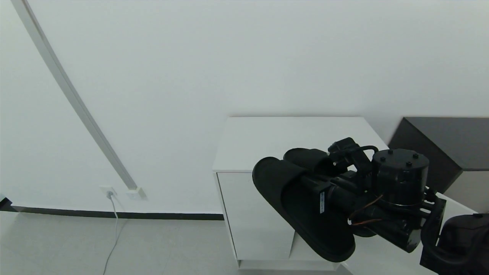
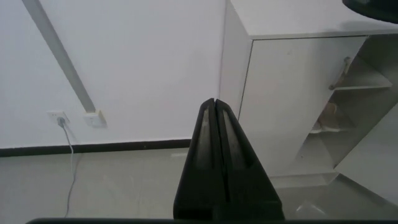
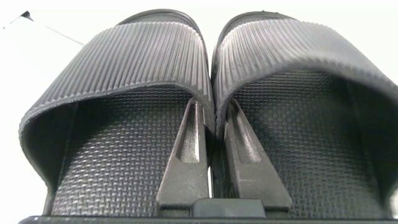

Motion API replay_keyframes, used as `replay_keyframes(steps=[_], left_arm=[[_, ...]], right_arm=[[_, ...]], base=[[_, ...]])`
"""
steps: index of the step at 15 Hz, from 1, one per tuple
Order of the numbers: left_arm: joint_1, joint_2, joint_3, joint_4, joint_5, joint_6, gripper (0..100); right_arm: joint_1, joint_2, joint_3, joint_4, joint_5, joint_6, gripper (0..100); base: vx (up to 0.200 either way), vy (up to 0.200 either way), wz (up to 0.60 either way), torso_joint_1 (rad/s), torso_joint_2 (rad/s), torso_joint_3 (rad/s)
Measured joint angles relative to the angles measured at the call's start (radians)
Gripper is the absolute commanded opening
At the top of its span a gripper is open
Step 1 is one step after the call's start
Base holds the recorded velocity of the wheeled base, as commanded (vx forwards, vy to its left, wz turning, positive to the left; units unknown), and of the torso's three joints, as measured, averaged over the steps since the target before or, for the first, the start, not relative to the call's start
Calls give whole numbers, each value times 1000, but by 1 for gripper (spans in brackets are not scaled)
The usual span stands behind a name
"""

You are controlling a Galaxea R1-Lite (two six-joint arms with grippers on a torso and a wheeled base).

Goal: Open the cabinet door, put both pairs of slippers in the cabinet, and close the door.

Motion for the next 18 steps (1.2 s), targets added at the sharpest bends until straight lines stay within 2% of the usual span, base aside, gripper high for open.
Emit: replay_keyframes(steps=[11,18], left_arm=[[0,0,0,0,-1,0,0],[1,0,0,-1,-1,0,0]], right_arm=[[14,-1,9,-3,0,0,0],[38,-2,26,-4,-2,-2,0]], base=[[0,-200,0,3,3,2],[0,0,0,0,0,0]])
